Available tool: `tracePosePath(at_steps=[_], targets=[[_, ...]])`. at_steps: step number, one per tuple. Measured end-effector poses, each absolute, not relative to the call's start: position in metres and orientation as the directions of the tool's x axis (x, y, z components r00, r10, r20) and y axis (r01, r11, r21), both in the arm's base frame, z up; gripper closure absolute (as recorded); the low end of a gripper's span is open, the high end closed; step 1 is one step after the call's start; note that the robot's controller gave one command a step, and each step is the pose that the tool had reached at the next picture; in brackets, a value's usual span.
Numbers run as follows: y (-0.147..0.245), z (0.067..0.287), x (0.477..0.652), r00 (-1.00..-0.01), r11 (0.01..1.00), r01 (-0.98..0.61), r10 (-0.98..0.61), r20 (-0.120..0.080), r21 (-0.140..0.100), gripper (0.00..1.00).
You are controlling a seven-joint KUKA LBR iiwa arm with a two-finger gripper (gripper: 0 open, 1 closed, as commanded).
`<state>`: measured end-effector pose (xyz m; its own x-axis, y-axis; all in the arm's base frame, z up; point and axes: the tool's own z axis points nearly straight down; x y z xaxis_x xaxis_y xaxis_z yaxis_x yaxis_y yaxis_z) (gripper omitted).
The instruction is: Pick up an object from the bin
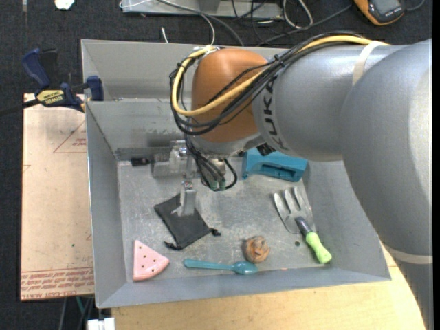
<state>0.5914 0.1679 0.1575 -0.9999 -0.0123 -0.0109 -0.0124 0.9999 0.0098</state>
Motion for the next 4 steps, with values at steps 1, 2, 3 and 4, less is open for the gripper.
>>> tracePosePath(at_steps=[1,2,3,4], targets=[[0.13,0.093,0.553,-0.999,0.999,0.046,0.046,-0.013,0.013,0.0],[0.119,0.07,0.544,-0.998,0.998,-0.054,-0.054,-0.025,0.014,0.0],[0.132,0.08,0.552,-0.996,0.996,-0.089,-0.089,-0.011,0.011,1.0],[0.132,0.081,0.552,-0.996,0.996,-0.089,-0.088,-0.011,0.011,1.0]])
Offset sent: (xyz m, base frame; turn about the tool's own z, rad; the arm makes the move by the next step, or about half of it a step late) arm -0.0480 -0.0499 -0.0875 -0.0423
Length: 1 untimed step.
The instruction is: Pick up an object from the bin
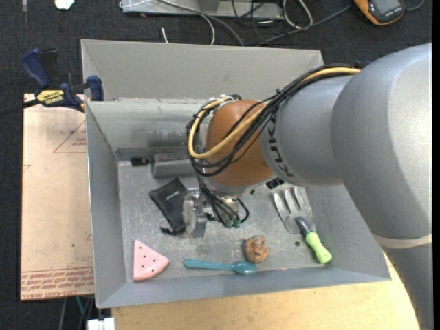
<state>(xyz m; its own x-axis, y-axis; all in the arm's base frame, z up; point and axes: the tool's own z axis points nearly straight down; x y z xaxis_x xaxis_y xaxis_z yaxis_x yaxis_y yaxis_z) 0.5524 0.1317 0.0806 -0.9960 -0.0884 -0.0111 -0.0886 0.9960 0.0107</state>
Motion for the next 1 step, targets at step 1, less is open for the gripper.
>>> tracePosePath(at_steps=[1], targets=[[0.1441,0.1668,0.5649,-0.997,0.997,-0.071,-0.071,-0.009,0.011,1.0]])
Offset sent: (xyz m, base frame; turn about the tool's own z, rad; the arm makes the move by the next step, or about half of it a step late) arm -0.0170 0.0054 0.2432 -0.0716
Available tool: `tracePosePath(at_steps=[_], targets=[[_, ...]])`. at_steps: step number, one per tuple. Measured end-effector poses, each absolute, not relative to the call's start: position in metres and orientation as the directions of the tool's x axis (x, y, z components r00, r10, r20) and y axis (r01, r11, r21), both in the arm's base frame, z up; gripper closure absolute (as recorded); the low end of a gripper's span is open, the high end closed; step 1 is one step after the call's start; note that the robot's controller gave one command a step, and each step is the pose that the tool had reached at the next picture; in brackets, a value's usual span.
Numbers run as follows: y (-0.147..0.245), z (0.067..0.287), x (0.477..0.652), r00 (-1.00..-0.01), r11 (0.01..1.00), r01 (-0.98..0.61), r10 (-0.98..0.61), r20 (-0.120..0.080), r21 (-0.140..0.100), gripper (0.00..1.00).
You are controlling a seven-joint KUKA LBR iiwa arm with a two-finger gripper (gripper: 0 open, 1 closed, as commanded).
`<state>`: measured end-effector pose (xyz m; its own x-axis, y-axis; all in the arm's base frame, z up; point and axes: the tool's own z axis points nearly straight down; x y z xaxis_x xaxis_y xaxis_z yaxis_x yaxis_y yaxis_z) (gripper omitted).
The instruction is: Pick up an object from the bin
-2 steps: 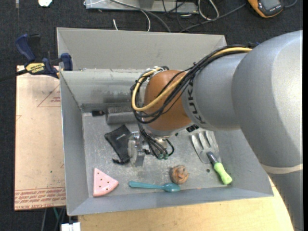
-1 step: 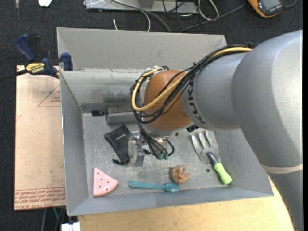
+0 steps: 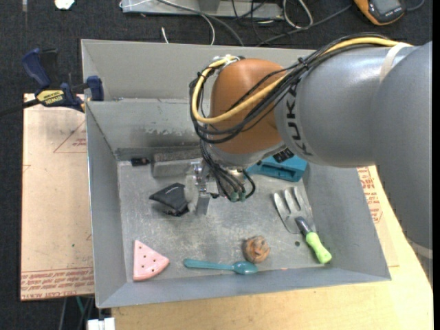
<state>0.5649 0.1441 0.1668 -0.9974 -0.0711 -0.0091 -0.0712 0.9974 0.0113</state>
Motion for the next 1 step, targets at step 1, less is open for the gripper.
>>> tracePosePath(at_steps=[1], targets=[[0.1409,0.2481,0.5505,-0.994,0.994,-0.113,-0.113,-0.003,0.01,1.0]])
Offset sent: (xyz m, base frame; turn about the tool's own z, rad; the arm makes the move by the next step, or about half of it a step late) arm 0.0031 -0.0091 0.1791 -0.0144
